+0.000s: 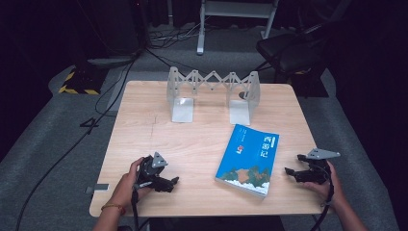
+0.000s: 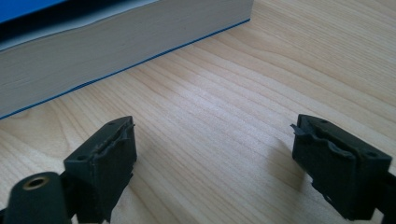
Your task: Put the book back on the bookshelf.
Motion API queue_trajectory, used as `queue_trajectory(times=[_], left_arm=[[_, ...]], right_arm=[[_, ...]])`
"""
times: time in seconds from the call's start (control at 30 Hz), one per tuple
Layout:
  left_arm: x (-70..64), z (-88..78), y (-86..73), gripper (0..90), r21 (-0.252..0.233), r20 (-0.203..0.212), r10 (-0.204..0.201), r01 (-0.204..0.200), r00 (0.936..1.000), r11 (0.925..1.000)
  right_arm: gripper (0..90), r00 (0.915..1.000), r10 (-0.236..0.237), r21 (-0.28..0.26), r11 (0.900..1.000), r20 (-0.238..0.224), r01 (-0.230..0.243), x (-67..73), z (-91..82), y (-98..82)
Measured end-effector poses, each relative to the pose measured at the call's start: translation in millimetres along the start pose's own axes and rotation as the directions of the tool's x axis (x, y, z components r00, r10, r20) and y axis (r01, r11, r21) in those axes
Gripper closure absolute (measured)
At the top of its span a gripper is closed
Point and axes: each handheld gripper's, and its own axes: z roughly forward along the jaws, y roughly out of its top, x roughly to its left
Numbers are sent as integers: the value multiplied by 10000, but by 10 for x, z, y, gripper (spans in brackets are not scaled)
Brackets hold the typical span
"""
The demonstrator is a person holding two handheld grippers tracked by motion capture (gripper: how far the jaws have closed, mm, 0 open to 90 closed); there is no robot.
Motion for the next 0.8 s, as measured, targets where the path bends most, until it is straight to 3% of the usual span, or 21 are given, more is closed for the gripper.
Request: queue_trajectory(times=[0.03,0.27,0.3,0.6,0.63,0.67,0.73,0.8], left_arm=[[-12,25,33,6,9,51,174,-174,9998,9998],[-152,159,182,7,22,367,409,-410,9985,9992],[-167,172,199,7,9,383,602,-603,9975,9982],[-352,238,272,6,9,922,1107,-1112,9896,9938],[-396,252,281,6,-39,1008,1180,-1182,9879,9930],[-396,252,281,6,-39,1008,1180,-1182,9879,9930],[-413,265,293,6,-39,1030,1178,-1180,9877,9930],[-418,269,301,3,-8,1078,1210,-1216,9868,9926]], right_arm=[[127,10000,25,22,10000,32,-25,-1,2,1],[143,10000,-2,46,10000,21,2,1,0,5],[161,9999,-97,39,9999,-72,97,1,-3,10],[196,9981,-573,282,9979,-234,580,48,-3,70],[206,9952,-936,447,9945,-283,948,96,-7,122],[206,9952,-936,447,9945,-283,948,96,-7,122],[209,9902,-1374,599,9885,-262,1387,149,-12,187],[216,9846,-1661,654,9834,-542,1695,190,-14,284]])
